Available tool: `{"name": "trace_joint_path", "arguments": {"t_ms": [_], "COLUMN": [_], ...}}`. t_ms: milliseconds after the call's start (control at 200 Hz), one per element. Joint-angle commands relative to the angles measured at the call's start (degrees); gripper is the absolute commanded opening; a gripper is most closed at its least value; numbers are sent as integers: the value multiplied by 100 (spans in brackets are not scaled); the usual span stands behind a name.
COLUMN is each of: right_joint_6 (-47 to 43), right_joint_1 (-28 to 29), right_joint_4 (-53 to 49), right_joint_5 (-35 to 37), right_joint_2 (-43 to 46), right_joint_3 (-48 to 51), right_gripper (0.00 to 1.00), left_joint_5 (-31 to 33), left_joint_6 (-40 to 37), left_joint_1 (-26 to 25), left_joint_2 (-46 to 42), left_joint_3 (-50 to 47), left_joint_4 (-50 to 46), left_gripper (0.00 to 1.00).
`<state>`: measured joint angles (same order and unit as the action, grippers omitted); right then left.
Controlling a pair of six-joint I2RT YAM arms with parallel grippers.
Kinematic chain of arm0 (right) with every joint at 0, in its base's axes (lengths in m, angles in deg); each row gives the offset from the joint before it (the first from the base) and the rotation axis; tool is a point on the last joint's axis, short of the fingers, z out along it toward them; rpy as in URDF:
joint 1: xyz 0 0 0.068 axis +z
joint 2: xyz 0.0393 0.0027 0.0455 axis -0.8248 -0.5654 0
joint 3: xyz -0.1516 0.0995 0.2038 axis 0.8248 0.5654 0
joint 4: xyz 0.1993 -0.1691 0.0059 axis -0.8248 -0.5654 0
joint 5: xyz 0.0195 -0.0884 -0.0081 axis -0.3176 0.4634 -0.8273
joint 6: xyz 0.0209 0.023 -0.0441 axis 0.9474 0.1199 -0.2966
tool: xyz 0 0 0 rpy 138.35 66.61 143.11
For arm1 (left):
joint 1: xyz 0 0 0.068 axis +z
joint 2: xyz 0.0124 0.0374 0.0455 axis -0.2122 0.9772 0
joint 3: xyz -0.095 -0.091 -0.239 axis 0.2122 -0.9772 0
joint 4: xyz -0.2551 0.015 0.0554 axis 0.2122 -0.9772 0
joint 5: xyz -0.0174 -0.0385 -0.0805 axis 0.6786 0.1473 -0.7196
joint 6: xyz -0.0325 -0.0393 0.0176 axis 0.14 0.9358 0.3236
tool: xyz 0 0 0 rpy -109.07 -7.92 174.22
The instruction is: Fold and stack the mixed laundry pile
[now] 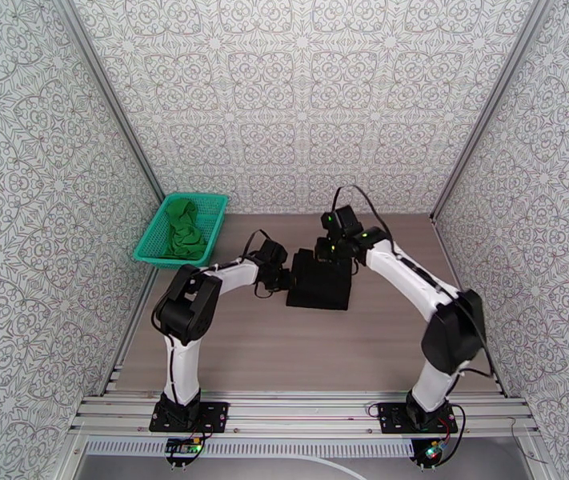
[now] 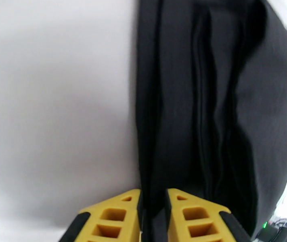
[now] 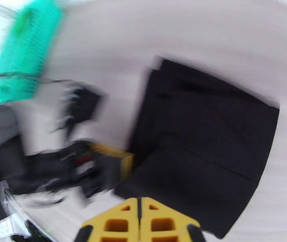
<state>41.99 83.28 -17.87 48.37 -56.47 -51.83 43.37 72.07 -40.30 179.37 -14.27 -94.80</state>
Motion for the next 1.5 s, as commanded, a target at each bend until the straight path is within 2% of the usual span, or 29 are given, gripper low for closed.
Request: {"name": "trace_joint_path", "arguments": {"t_ms": [0, 45, 165, 380, 550, 640, 715, 805, 870, 970, 1115, 1190, 1290, 1496], "right_joint_6": [4, 39, 175, 444, 468, 270, 33, -193, -301, -384, -415, -431, -489, -381], "right_joint_1": [78, 138, 328, 558, 587, 584, 547, 399, 222, -50, -375, -498, -618, -661], "right_joint_4": [489, 543, 782, 1175, 1170, 848, 387, -121, -389, -479, -365, -317, -284, 249], "right_joint_5": [-457, -491, -596, -687, -626, -504, -195, 240, 551, 885, 1096, 1091, 1053, 775], "right_joint_2": [-540, -730, -1064, -1411, -1479, -1404, -1184, -714, -266, 605, 1765, 2173, 2514, 2623], "right_joint_3": [134, 141, 331, 584, 538, 228, -154, -412, -391, 75, 1095, 1508, 1942, 2451], "right_gripper": [0, 0, 0, 0, 0, 0, 0, 0, 7, 18, 26, 29, 32, 34], "left_joint_5": [423, 731, 1067, 1156, 1181, 1182, 1126, 1129, 1104, 981, 926, 1058, 1395, 2240], "left_joint_6": [-209, -253, -358, -357, -202, -28, 123, 307, 415, 510, 451, 455, 483, 290], "left_joint_1": [-11, 17, 142, 163, -238, -604, -920, -1272, -1481, -1740, -2021, -2054, -1966, -1541], "left_joint_2": [-754, -996, -1546, -2113, -2344, -2323, -2208, -2009, -1828, -1385, -310, 167, 500, 893], "left_joint_3": [-88, -78, -19, 21, -115, -277, -413, -534, -553, -384, 368, 714, 915, 1214], "left_joint_4": [-688, -865, -1253, -1561, -1622, -1561, -1413, -1216, -1054, -840, -884, -1013, -1165, -1810], "left_gripper": [24, 24, 28, 29, 37, 41, 39, 28, 24, 19, 12, 8, 8, 9]}}
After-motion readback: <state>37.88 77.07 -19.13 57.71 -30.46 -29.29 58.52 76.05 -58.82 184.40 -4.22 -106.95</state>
